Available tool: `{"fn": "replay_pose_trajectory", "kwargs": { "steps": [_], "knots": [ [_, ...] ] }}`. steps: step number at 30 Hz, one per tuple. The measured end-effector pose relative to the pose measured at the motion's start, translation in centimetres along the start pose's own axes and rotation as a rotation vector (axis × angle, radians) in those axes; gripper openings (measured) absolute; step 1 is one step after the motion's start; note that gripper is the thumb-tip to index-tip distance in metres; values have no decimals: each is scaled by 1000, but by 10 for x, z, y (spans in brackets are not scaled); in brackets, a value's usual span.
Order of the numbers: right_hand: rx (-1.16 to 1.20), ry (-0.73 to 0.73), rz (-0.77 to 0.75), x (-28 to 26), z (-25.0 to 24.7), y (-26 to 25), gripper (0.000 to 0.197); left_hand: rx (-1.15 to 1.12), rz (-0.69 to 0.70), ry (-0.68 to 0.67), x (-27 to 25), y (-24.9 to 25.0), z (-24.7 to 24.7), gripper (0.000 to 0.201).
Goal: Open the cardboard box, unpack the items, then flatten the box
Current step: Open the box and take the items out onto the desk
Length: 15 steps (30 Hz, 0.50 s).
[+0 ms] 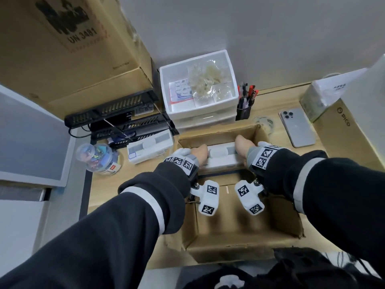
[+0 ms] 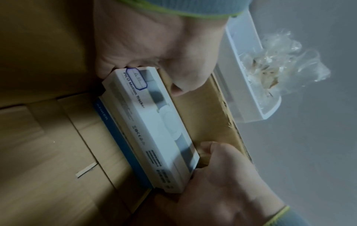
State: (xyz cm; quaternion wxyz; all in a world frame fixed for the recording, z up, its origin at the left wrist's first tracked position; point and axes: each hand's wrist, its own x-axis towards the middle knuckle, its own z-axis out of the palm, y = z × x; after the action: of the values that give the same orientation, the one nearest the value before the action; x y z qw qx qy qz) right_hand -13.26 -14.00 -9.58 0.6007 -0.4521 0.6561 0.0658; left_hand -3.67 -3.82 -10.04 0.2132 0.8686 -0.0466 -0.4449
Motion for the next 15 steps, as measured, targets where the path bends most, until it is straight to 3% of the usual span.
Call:
{"fn": "replay_pose_trajectory", "kwargs": {
  "steps": [8,12,15],
  "knots": [
    [12,71,20,30,-1,14,60,-152,-86,16,18,-15,10,44],
    [59,100,37,37,3,16,66,-228,-115,-4,22,-15,11,37],
    [49,147,23,42,7,20,81,-230,-138,0,39,-20,16,64]
  ]
}}
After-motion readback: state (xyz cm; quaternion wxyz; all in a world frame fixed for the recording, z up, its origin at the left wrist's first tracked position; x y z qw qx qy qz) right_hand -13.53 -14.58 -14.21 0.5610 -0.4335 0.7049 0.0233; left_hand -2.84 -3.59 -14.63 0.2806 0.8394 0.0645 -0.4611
